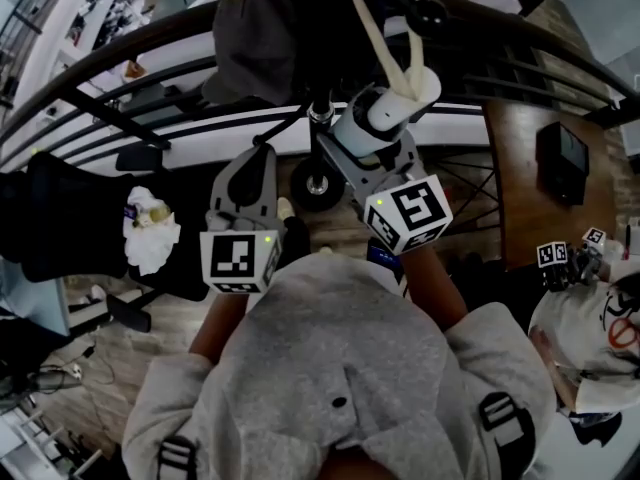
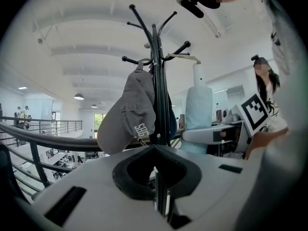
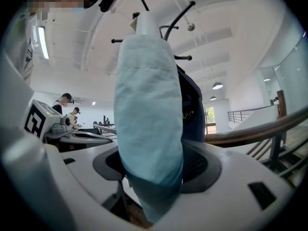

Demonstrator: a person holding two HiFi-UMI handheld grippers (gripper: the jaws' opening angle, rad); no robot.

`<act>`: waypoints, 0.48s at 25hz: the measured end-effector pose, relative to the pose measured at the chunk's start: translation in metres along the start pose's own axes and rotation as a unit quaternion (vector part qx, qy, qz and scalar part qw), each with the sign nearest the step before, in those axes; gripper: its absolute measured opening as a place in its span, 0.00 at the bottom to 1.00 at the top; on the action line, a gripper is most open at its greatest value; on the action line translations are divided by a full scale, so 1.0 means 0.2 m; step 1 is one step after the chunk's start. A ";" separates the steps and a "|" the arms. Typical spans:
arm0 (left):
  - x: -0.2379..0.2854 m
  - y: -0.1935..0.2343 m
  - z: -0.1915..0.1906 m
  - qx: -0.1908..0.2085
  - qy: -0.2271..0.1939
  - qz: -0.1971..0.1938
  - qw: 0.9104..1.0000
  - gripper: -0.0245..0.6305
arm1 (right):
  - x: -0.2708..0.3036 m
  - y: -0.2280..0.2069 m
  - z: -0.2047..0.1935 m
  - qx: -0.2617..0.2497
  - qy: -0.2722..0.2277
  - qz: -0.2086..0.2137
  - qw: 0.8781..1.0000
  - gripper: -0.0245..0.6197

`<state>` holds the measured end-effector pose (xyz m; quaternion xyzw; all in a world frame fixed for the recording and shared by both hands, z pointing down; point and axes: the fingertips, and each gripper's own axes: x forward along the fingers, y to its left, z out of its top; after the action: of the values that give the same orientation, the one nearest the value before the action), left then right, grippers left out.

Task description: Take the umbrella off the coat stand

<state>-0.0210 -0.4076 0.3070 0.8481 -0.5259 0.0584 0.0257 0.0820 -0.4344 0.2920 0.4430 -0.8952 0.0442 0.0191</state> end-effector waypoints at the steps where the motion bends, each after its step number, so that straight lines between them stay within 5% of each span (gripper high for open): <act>1: -0.01 -0.01 0.01 0.000 -0.001 -0.003 1.000 0.06 | -0.02 0.01 0.02 -0.001 -0.004 0.000 1.000 0.50; 12: -0.03 -0.12 0.10 0.001 -0.015 -0.026 1.000 0.06 | -0.22 0.09 0.26 -0.025 -0.058 0.003 0.998 0.50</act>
<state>-0.0001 -0.3937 0.2867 0.8623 -0.5040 0.0456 0.0185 0.0940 -0.3941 0.2364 0.4414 -0.8970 -0.0034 -0.0218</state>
